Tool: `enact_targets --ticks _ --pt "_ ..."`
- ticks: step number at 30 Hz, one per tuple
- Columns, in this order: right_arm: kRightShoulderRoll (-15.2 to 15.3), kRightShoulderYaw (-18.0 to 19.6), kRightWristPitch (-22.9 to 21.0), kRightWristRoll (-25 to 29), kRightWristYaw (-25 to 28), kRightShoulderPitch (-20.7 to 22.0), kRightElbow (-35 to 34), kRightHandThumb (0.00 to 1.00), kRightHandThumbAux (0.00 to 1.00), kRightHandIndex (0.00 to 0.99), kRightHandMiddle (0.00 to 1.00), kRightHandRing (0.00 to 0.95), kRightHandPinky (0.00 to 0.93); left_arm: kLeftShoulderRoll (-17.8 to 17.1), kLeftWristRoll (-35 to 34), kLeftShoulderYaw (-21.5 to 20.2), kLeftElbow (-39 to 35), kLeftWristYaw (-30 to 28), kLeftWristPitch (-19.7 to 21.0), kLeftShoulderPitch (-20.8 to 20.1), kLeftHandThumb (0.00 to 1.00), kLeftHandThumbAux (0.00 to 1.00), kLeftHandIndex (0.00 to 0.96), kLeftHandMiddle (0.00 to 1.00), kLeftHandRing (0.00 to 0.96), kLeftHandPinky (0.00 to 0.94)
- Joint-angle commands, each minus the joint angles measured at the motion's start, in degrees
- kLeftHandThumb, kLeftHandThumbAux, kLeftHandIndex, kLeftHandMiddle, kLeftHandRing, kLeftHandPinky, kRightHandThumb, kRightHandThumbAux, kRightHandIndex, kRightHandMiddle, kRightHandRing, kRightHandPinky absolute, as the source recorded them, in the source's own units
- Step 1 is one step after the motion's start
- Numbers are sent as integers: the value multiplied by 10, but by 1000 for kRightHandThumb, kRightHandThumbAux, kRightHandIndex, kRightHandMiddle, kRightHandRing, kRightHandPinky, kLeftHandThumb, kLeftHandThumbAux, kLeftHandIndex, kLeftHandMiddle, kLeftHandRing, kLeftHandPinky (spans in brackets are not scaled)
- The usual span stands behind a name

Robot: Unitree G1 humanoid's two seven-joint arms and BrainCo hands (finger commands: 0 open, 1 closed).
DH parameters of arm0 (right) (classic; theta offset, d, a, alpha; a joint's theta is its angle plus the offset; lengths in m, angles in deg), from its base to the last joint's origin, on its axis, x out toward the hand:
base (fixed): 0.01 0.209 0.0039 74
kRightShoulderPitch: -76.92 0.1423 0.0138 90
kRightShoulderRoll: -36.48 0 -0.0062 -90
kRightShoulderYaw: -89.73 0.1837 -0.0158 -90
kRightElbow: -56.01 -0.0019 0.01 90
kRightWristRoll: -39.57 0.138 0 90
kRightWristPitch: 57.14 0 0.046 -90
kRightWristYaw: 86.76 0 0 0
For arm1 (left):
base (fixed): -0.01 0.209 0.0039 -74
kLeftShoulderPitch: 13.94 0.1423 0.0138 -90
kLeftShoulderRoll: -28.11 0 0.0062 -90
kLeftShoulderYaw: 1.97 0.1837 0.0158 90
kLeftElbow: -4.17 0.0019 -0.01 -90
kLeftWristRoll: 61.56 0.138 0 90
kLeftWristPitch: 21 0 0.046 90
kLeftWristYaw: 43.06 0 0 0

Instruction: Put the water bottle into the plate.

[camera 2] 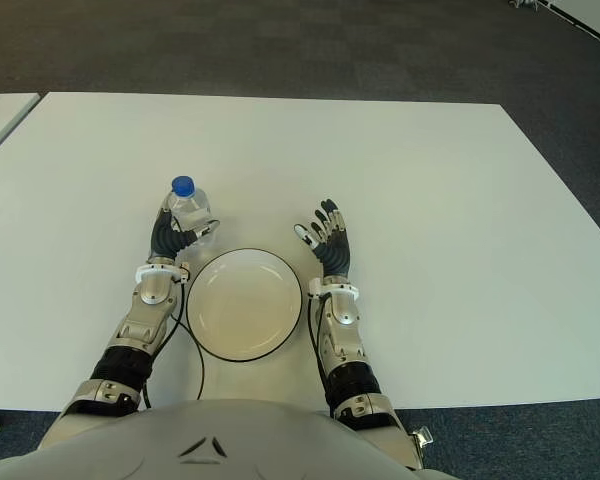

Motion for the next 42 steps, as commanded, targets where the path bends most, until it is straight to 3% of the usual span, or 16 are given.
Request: enact_targets --ticks 1,42 --pt "-80 3 -37 10 -9 -17 21 61 794 90 106 99 140 -5 8 7 13 -9 3 -11 0 834 53 15 0 0" --pt "-78 1 -33 3 -9 -16 25 64 786 89 106 97 137 -3 3 4 34 -17 -1 -18 0 831 56 18 0 0"
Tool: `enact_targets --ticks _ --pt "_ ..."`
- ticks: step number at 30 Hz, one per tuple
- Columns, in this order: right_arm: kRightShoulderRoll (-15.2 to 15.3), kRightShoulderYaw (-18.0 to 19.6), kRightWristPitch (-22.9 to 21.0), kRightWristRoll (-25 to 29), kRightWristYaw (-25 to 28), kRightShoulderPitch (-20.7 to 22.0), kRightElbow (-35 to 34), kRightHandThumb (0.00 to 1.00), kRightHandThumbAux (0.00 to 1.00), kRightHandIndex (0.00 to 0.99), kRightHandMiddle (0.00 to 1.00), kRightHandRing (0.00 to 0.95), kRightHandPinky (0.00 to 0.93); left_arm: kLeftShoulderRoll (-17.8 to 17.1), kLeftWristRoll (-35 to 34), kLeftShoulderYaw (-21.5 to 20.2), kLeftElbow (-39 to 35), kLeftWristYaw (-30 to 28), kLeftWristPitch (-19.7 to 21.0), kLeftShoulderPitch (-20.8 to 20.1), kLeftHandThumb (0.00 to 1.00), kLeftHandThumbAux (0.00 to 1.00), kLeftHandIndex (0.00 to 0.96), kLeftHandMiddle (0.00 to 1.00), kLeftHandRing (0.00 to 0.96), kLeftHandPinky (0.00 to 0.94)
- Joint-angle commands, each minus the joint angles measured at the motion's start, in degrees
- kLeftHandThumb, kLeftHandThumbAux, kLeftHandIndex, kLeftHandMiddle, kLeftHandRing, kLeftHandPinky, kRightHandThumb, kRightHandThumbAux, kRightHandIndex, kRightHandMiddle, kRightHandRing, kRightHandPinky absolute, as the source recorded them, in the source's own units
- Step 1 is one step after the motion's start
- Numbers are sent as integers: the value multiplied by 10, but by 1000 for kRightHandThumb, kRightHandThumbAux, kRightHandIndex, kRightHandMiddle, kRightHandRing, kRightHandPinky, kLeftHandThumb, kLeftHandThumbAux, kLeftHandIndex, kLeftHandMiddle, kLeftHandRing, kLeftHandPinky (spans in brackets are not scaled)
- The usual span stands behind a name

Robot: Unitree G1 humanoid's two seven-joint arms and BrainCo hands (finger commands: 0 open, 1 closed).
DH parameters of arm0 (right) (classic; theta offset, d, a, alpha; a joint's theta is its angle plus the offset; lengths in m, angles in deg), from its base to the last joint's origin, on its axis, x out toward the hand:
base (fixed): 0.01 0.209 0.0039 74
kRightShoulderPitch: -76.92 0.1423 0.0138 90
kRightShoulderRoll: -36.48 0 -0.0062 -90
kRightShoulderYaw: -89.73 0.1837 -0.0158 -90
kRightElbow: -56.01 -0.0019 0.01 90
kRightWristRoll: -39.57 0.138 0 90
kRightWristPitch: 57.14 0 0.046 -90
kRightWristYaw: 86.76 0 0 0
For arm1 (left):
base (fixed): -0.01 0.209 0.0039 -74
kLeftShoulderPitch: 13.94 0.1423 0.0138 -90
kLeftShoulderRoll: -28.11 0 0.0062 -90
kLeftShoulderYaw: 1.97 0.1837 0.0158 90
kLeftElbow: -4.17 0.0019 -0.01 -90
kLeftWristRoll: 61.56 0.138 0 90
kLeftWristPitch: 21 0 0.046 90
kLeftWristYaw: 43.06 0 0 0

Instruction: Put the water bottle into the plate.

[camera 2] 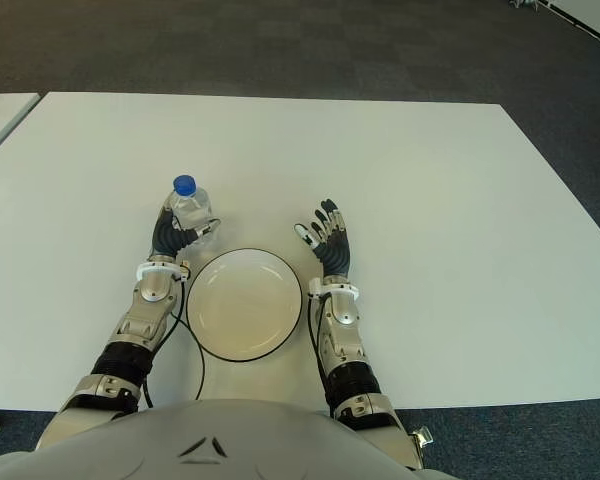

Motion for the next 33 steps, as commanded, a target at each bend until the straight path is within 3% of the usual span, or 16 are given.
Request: enact_targets --ticks 1,22,24,26,30,33 --pt "-78 1 -31 4 -8 -15 25 63 786 89 106 97 137 -1 2 4 13 -6 0 -7 0 830 56 18 0 0" --pt "-79 2 -31 6 -5 -15 26 70 787 87 102 93 135 2 17 4 15 14 5 -9 0 816 80 38 9 0" --pt "-79 2 -30 8 -4 -15 26 71 787 88 103 94 136 3 17 2 18 17 7 -11 9 819 87 51 23 32" --pt "-79 2 -30 9 -3 -15 26 72 787 89 104 95 137 4 19 0 20 26 7 -12 93 822 110 88 68 98" --pt "-79 2 -30 10 0 -16 24 70 787 87 103 94 132 9 30 -2 29 58 -6 -19 496 764 296 274 290 341" --pt "-79 1 -30 9 1 -17 24 68 789 85 102 93 131 13 47 0 34 95 -23 -23 684 717 364 401 444 492"
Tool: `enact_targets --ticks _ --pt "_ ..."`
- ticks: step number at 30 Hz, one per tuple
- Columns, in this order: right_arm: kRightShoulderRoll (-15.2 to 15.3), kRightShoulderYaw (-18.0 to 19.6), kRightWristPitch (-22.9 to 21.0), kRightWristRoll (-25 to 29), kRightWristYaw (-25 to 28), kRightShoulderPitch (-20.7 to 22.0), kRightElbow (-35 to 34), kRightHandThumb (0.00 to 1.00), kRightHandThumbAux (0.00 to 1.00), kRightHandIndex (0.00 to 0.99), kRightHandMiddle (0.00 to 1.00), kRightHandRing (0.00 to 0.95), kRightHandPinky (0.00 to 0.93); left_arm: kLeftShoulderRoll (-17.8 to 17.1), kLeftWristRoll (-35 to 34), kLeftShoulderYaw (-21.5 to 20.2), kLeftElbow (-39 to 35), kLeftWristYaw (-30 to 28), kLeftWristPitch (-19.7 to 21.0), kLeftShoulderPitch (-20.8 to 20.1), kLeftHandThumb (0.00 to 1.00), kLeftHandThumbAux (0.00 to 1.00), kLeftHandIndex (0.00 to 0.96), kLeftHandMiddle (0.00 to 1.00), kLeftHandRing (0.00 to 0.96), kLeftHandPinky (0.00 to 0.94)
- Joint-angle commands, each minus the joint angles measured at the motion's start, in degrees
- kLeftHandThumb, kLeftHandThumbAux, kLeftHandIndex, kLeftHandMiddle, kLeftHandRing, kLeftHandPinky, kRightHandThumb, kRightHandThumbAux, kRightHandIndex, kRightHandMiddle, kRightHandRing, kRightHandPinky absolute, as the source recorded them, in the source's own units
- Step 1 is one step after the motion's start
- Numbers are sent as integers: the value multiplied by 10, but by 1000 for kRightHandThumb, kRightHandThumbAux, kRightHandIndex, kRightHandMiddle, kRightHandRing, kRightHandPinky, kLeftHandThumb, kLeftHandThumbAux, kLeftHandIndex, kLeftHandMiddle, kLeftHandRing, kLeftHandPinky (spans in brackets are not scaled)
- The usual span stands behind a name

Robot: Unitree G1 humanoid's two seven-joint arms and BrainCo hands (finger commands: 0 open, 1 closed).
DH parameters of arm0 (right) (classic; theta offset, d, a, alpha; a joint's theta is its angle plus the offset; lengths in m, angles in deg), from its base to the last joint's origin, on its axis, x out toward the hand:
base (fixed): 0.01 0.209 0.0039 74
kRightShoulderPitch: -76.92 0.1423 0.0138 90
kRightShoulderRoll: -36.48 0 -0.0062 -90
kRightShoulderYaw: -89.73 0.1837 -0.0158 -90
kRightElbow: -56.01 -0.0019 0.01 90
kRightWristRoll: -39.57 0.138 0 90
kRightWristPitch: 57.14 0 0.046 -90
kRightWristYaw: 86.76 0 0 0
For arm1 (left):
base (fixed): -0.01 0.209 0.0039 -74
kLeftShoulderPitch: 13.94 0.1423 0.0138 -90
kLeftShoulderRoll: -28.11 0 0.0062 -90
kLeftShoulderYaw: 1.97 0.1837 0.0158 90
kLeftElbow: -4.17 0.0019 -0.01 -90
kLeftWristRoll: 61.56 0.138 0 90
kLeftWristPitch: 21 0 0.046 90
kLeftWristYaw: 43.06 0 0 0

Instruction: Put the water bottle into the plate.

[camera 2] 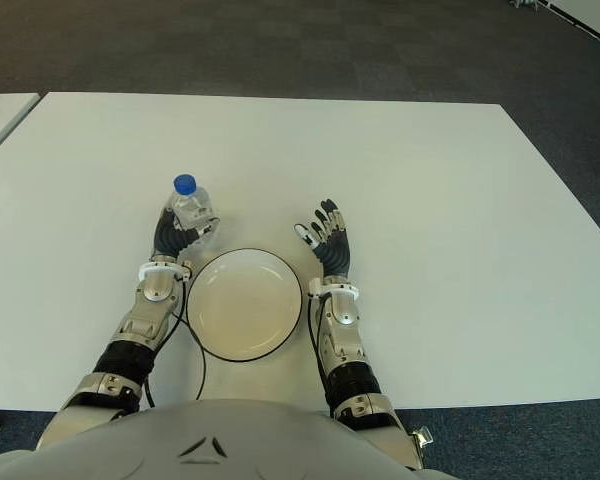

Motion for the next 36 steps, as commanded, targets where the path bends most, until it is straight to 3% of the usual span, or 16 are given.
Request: enact_targets --ticks 1,7,13,18,27,36 --pt "-79 1 -29 8 -3 -17 23 67 789 85 102 93 132 5 28 3 18 56 -24 -17 737 704 369 434 486 532" --pt "-80 2 -29 8 -2 -16 25 63 787 84 96 87 125 -2 42 11 29 68 -32 -18 824 683 370 505 614 641" --pt "-79 2 -30 7 -1 -16 25 63 788 83 96 88 130 -3 46 14 30 69 -31 -19 834 681 365 514 648 626" --pt "-79 3 -30 8 -1 -14 27 62 789 82 97 90 133 -3 42 14 35 70 -35 -21 920 666 349 484 586 625" --pt "-79 5 -29 9 -1 -13 28 61 788 82 99 93 134 -2 28 10 51 64 -45 -28 939 662 346 487 570 616" --pt "-79 6 -29 12 0 -13 29 65 788 85 101 95 138 -3 37 12 61 80 -48 -32 947 651 371 517 559 707"
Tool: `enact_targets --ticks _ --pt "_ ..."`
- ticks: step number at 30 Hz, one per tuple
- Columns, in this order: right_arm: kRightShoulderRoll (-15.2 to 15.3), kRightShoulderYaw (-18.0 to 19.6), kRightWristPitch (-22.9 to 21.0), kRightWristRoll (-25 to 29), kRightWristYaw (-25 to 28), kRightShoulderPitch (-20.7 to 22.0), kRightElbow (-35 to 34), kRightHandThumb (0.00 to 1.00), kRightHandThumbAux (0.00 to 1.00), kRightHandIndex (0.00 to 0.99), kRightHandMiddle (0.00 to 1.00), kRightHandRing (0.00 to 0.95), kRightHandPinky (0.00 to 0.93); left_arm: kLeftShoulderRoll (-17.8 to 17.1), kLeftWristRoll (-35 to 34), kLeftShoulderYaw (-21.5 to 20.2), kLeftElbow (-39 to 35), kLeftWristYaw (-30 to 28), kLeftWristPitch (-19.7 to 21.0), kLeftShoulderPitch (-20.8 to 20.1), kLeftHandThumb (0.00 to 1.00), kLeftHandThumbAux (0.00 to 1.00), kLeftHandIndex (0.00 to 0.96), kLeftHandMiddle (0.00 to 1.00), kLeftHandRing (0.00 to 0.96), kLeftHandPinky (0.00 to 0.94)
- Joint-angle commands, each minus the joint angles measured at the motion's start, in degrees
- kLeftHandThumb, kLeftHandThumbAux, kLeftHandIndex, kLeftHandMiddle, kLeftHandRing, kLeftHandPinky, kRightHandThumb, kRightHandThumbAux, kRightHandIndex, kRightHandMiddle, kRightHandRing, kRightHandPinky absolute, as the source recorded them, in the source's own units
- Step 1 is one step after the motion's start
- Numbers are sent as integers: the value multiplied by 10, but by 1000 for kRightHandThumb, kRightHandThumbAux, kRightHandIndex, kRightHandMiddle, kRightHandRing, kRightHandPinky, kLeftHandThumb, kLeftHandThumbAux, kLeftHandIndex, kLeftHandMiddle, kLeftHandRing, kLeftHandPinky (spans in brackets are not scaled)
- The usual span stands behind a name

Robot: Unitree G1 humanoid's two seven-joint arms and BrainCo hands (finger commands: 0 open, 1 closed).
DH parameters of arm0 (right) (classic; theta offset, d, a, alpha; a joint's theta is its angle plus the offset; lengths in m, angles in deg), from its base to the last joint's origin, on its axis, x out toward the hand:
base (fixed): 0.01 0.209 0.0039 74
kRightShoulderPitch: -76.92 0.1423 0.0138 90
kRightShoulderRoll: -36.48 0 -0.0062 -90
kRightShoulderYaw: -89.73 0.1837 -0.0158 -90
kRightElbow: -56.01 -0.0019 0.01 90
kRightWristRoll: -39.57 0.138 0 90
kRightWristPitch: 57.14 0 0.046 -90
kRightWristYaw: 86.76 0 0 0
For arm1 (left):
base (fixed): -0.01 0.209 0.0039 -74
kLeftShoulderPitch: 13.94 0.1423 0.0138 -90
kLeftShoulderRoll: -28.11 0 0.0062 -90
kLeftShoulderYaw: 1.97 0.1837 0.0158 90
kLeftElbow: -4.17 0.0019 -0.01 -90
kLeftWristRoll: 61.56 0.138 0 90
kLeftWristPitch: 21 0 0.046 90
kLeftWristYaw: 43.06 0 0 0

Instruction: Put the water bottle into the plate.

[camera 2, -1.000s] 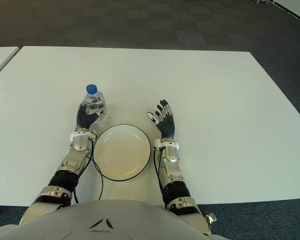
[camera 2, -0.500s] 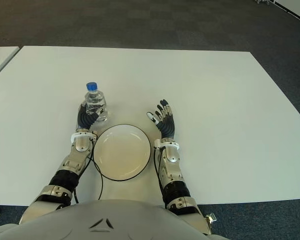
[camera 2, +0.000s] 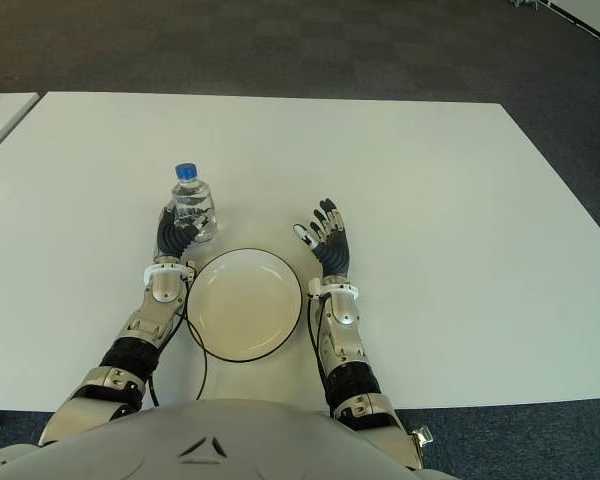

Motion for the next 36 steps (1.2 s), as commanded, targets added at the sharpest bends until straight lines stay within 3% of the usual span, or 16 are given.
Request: enact_targets --ticks 1,26,36 --pt "-79 6 -30 10 -6 -13 28 66 788 86 102 96 138 -1 7 -1 9 17 -9 -15 948 650 375 519 557 718" --pt "-77 7 -29 10 -6 -12 32 78 788 86 101 95 137 3 1 -1 -11 22 -7 -5 949 652 380 510 530 844" --pt "-79 10 -28 13 -6 -9 38 85 787 92 103 96 139 9 -6 -1 -61 13 8 16 950 651 385 510 524 837"
